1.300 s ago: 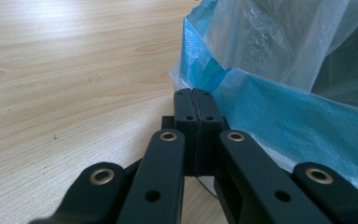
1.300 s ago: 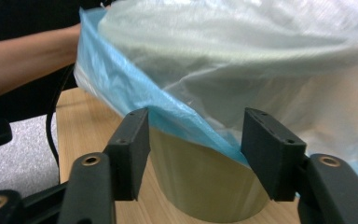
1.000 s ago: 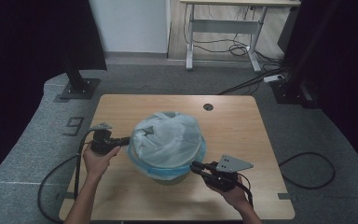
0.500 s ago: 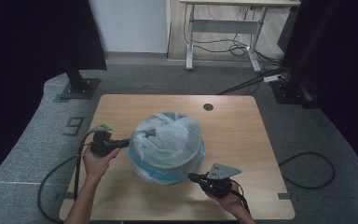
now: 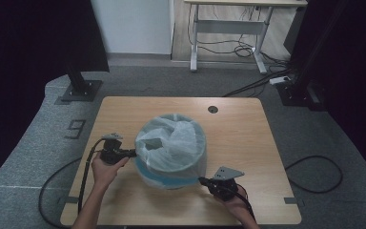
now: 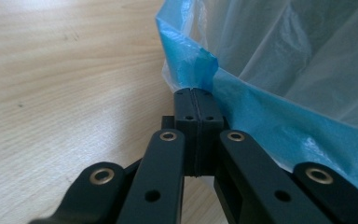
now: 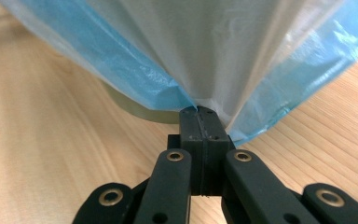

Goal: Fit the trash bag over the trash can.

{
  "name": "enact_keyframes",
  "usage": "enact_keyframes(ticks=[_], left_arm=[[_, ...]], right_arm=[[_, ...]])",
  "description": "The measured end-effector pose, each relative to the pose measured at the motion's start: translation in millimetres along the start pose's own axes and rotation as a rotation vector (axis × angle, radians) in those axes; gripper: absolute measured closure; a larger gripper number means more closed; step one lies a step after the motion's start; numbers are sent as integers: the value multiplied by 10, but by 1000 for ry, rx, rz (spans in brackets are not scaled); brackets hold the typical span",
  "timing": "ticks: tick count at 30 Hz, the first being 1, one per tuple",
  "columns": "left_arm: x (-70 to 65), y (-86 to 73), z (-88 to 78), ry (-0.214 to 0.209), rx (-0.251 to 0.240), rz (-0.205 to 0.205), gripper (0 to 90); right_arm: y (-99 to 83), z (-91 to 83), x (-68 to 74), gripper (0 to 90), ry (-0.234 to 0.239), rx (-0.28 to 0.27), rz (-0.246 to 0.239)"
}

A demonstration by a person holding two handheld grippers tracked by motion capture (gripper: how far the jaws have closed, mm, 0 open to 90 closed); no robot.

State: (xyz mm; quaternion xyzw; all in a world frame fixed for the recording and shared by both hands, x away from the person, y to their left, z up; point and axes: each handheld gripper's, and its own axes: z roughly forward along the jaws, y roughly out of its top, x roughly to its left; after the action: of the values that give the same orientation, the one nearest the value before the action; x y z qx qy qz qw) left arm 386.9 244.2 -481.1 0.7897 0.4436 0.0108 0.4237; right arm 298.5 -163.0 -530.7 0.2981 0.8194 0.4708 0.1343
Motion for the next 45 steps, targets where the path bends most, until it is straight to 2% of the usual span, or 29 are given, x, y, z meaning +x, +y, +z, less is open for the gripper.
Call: enact_keyframes(ticks=[2, 6, 10, 13, 16, 18, 21, 24, 27, 31, 32, 34, 37, 42, 45], left_arm=[[-6, -4, 25, -2, 2, -1, 897], [-15, -3, 19, -3, -1, 6, 893], [-17, -13, -76, 1, -22, 16, 813], [-3, -24, -183, -21, -67, 27, 696], [-31, -52, -325, 38, -128, 78, 513], [-32, -79, -417, 47, -156, 97, 409], [-27, -110, -517, 67, -175, 111, 329], [-23, -135, -611, 48, -199, 133, 300], [-39, -134, -687, 29, -219, 157, 296], [-116, -74, -784, 11, -249, 212, 301], [-148, -50, -815, 7, -259, 237, 305], [-203, 3, -873, -10, -262, 280, 308], [-259, 79, -946, -40, -264, 319, 310], [-344, 269, -1017, -92, -252, 371, 324], [-364, 423, -983, -133, -229, 383, 317]], right_arm=[[-21, -1, -32, 892, -15, -1, 17], [-38, -9, -62, 891, -8, -9, 33], [-35, -45, -69, 888, -14, -36, 52], [-45, -82, -85, 868, 6, -74, 78], [-40, -125, -77, 800, 20, -102, 82], [-23, -173, -57, 709, 13, -123, 92], [-3, -240, -36, 590, 15, -152, 101], [19, -305, -20, 471, 7, -179, 115], [42, -389, -21, 403, -6, -216, 133], [32, -480, -40, 389, -17, -251, 152], [21, -503, -39, 400, -17, -265, 151], [-11, -571, -36, 405, -7, -300, 157], [-46, -626, -39, 405, -9, -310, 161], [-99, -683, -97, 412, -4, -314, 183], [-100, -721, -132, 411, 9, -317, 188]])
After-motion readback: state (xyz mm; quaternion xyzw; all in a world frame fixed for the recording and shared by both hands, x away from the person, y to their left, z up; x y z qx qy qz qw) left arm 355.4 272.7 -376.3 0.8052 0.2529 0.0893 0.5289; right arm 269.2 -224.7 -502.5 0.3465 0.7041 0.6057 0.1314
